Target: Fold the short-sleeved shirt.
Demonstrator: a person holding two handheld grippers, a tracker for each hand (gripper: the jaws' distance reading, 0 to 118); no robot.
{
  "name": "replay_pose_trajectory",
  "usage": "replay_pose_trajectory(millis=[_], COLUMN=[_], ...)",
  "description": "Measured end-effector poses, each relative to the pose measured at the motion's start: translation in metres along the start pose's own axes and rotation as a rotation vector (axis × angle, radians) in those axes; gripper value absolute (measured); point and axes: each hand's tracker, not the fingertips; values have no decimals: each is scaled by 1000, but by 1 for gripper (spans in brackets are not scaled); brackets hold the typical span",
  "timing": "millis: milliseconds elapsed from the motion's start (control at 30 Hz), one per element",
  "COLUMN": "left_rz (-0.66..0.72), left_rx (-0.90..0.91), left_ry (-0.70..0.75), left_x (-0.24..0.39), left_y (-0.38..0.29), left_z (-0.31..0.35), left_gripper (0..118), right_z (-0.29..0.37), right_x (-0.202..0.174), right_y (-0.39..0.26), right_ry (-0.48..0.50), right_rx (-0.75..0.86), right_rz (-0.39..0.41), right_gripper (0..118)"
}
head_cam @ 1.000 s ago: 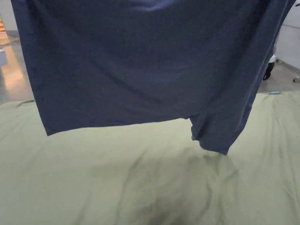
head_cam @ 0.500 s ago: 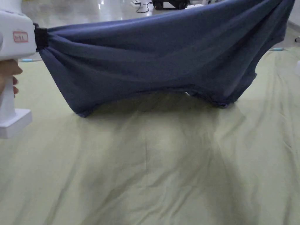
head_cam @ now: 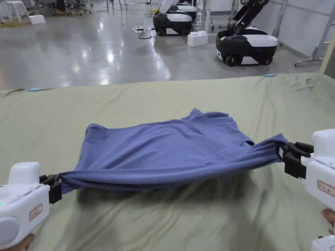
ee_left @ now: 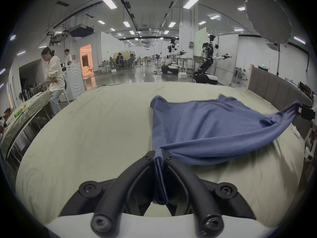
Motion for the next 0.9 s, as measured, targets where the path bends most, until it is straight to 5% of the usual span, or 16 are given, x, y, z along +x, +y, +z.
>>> replay_pose_trajectory(millis=[333, 767, 800, 833, 900], left_rz=[4, -13, -5, 8, 27], left_rx=[-98, -124, -128, -135, -143], left_ry=[-112, -97, -97, -108, -111], left_x=[-11, -24, -28, -33, -40], left_y=[-87, -147, -151, -154, -162], left_z=[97, 166, 172, 180, 197], left_gripper=[7, 17, 33, 60, 81], right_z=[125, 183, 183, 184, 193], right_x=[-5, -7, -8, -9, -10], right_y=[-94, -159, -162, -166, -175], right_ry=[15, 9, 15, 21, -12], right_rx=[-75, -137, -156, -181, -194], right_rz=[12, 20, 48, 66, 90], right_gripper=[9, 11, 29, 64, 91])
